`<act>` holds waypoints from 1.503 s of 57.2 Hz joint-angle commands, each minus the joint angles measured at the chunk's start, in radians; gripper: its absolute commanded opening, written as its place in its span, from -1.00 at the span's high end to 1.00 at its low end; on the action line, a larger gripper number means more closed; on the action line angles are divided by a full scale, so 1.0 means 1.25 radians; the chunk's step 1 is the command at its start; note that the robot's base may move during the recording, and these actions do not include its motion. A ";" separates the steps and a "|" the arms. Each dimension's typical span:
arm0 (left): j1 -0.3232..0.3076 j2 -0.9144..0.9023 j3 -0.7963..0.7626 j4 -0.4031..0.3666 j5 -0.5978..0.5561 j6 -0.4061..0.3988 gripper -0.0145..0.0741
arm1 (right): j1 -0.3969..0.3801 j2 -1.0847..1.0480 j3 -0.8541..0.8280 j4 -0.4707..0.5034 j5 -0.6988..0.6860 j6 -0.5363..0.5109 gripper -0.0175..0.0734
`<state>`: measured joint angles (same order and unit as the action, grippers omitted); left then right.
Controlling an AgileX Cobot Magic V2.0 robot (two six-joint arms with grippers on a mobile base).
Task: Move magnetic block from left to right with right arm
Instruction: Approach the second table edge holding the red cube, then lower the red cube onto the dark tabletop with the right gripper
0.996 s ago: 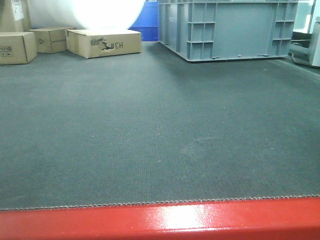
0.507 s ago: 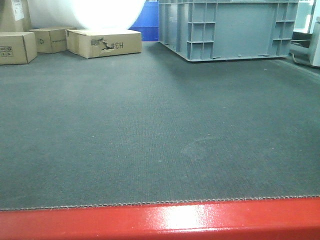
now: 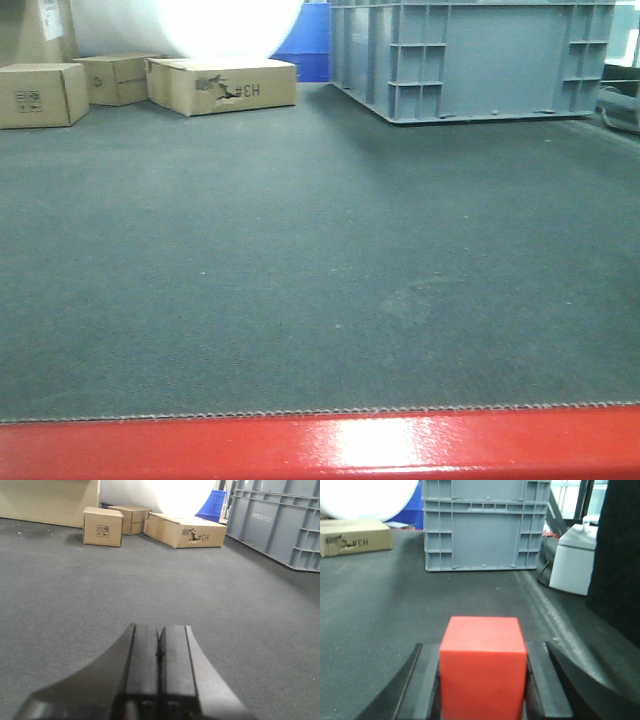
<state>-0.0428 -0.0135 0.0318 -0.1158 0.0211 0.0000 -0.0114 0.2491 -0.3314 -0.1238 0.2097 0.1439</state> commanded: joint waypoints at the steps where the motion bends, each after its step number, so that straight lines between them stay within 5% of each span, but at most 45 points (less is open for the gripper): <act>1: -0.003 -0.007 0.006 -0.001 -0.062 0.000 0.96 | -0.002 0.025 -0.023 -0.006 -0.079 -0.006 0.13; 25: -0.003 -0.007 0.006 -0.001 -0.062 0.000 0.96 | 0.051 0.190 -0.094 -0.006 -0.114 -0.005 0.13; 40: -0.003 -0.007 0.006 -0.001 -0.062 0.000 0.96 | 0.213 0.445 -0.300 -0.006 0.085 0.020 0.13; 62: -0.003 -0.007 0.006 -0.001 -0.062 0.000 0.96 | 0.443 0.845 -0.587 -0.071 0.419 0.376 0.12; 86: -0.003 -0.007 0.006 -0.001 -0.062 0.000 0.96 | 0.562 1.185 -0.898 0.027 0.685 0.408 0.12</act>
<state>-0.0428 -0.0135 0.0318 -0.1158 0.0211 0.0000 0.6846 1.7191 -1.3632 -0.1145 1.0482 0.6441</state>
